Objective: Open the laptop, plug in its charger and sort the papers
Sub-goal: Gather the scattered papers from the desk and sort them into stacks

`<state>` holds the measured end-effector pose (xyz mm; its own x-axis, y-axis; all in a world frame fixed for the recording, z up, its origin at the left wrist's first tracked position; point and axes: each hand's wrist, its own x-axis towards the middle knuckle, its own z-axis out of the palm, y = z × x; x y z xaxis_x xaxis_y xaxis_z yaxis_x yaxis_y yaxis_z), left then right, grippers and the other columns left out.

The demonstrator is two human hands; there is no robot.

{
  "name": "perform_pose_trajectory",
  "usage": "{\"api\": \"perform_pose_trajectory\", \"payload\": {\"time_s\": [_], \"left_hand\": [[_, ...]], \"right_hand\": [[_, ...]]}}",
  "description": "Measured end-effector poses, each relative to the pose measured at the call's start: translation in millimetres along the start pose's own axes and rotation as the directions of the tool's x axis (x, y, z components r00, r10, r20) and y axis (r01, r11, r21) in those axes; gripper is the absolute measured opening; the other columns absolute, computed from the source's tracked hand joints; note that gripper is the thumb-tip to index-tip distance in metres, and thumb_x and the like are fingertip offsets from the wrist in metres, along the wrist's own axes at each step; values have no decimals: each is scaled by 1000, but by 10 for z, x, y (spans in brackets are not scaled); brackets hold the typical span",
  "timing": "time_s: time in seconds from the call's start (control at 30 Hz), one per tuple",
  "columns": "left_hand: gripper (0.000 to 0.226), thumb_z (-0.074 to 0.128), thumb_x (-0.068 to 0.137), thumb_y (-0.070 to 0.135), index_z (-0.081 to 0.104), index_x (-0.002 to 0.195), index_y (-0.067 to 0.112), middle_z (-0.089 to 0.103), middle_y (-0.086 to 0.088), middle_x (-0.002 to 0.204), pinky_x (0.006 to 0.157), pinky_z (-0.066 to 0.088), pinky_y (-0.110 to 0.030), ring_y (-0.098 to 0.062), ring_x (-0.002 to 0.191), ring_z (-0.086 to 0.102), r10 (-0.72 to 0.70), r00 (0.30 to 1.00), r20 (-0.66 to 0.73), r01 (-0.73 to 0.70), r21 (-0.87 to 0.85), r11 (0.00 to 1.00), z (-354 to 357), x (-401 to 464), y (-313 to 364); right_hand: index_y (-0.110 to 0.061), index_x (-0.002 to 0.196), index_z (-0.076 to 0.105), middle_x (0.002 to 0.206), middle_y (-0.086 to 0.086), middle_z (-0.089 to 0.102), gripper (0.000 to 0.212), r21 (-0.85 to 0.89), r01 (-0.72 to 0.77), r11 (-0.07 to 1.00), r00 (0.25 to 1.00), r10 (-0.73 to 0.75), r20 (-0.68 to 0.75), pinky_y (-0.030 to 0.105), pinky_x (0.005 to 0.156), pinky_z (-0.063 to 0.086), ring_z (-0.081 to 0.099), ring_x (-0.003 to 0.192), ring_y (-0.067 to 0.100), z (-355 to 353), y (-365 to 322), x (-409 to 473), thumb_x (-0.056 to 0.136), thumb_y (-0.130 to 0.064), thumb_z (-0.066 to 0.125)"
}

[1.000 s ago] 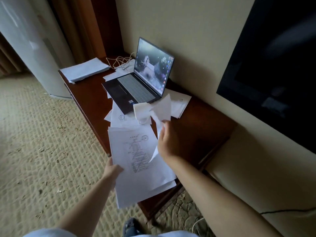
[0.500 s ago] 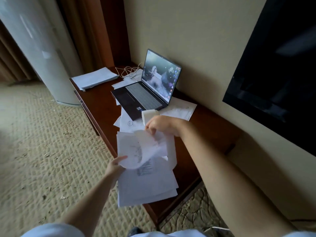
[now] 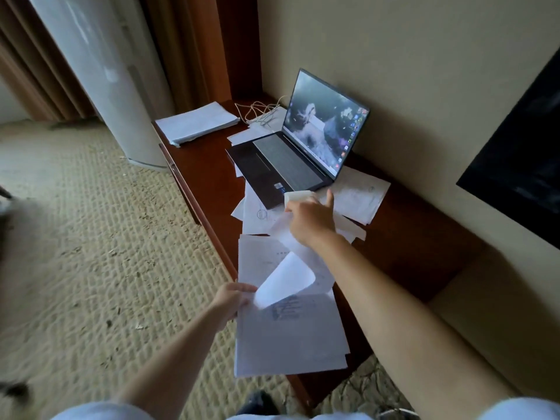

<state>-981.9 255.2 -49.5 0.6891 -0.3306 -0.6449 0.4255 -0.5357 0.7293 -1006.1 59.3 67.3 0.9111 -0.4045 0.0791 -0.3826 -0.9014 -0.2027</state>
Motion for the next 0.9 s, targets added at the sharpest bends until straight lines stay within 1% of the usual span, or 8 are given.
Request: {"api": "perform_pose_trajectory", "payload": {"time_s": [0.17, 0.3, 0.4, 0.47, 0.53, 0.67, 0.8, 0.9], "left_hand": [[18, 56, 91, 10, 70, 86, 20, 66, -6, 86, 68, 49, -25, -17, 77, 61, -44, 995, 93, 45, -15, 999, -109, 163, 24], [11, 65, 89, 22, 72, 97, 23, 69, 0, 83, 60, 48, -21, -12, 73, 63, -13, 991, 135, 14, -5, 1000, -138, 318, 44], [16, 67, 80, 21, 73, 95, 16, 69, -7, 85, 67, 48, -27, -19, 75, 63, -12, 985, 170, 20, -50, 999, -183, 420, 77], [18, 62, 71, 20, 72, 85, 12, 67, -9, 84, 68, 47, -29, -20, 73, 63, -27, 984, 177, 43, -85, 996, -194, 488, 96], [15, 61, 82, 25, 70, 85, 14, 67, -6, 83, 65, 52, -27, -17, 71, 64, -57, 984, 169, 73, -86, 994, -176, 536, 139], [57, 34, 94, 62, 73, 102, 20, 73, -4, 99, 86, 54, -38, -23, 96, 67, -122, 962, 243, 162, -151, 975, -215, 652, 151], [39, 49, 97, 40, 68, 112, 10, 73, -5, 97, 84, 56, -38, -22, 93, 68, -136, 963, 231, 175, -154, 973, -219, 651, 188], [25, 59, 91, 9, 63, 112, -3, 72, -11, 93, 78, 56, -36, -25, 86, 68, -158, 961, 227, 185, -104, 977, -214, 609, 231]], "right_hand": [[-17, 101, 65, 106, 0, 67, 29, 249, 59, 967, 983, -13, -186, 50, 114, 0, 53, 112, 22, 309, -116, 281, 91, -4, 42], [-15, 125, 56, 140, 8, 48, 37, 366, 128, 922, 948, -6, -318, 53, 114, 1, 34, 137, 26, 598, -153, 474, 90, -5, 49], [-12, 138, 43, 149, 18, 28, 54, 538, 7, 843, 814, 307, -492, 47, 113, 15, 20, 139, 26, 785, -161, 476, 86, -22, 54], [-8, 139, 39, 146, 20, 28, 54, 808, -132, 574, 687, 640, -343, 35, 106, 24, 27, 134, 28, 795, -140, 404, 91, -29, 49], [-10, 139, 41, 143, 12, 36, 43, 882, -310, 355, 780, 626, 21, 28, 97, 36, 40, 129, 27, 949, -53, 373, 99, -26, 41], [-13, 123, 57, 134, 7, 49, 33, 555, -501, 664, 857, 468, 215, 37, 99, 44, 45, 126, 26, 1330, 81, 161, 91, -12, 52], [-15, 142, 31, 147, 12, 30, 65, 522, -768, 372, 541, 813, 216, 42, 104, 34, 29, 134, 31, 1383, 280, -13, 86, -19, 64], [-17, 144, 27, 143, 12, 38, 69, 481, -795, 371, 535, 802, 265, 45, 105, 36, 34, 131, 32, 1427, 423, -57, 86, -20, 64]]}}
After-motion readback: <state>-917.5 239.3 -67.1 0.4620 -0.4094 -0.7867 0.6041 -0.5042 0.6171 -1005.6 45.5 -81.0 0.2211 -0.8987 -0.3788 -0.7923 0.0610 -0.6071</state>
